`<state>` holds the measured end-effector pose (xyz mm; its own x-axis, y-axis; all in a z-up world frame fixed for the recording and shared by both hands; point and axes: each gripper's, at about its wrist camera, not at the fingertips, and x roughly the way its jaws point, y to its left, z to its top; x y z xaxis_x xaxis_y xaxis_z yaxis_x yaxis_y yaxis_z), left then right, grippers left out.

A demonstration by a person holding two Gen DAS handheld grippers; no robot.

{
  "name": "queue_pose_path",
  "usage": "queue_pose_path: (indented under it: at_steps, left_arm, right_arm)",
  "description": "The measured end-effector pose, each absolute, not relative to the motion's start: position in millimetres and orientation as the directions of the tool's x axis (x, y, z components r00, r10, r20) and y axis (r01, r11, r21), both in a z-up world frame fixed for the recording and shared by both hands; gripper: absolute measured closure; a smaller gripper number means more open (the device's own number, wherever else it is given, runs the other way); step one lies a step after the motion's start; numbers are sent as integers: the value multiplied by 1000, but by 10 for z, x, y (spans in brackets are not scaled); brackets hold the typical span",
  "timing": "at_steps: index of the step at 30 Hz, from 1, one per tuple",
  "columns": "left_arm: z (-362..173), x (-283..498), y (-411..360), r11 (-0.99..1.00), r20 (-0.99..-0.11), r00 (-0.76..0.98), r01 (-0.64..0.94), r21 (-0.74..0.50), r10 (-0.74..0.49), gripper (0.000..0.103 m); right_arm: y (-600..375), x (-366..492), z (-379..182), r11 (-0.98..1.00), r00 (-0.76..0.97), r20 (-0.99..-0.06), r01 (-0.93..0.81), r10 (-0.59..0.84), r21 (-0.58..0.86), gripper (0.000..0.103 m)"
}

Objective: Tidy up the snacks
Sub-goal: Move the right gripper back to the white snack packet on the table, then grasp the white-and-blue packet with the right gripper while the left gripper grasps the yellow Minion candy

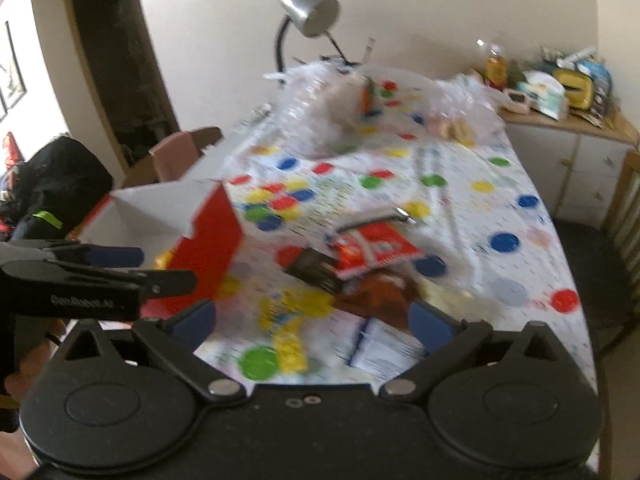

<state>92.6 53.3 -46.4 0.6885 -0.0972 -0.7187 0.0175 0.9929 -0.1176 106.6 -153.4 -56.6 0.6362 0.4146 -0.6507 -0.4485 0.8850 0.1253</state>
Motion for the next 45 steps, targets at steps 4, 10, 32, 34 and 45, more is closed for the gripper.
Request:
queue_pose_path:
  at_steps: [4,10,32,34,45]
  left_arm:
    - [-658,1062,447,993,-763,642,-20,-116,-76,18]
    - [-967,1310,393,984,-833,552,-127,-127,-36,18]
    - [-1159,1740,152,968,-898,425,-252,1,112,17]
    - [-1158,1746,144,967,-900,420,-257,1,112,17]
    - [-1243,1864,74,952,-924,368,-305,-12,106,18]
  right_arm:
    - [-1712,1192,-766,900,618,-688,-420,380,119,0]
    - [-1846,1394,-1125,919,581,-739,-372,341,132,1]
    - [-1677,2046,-1779,959,494,-825,-199,275,200,4]
    - [-1671,2073,-1796,961,494,-826,-191,271,201,9]
    - [-1746,2061,-1792,955,467,-835,-201,290,219,40]
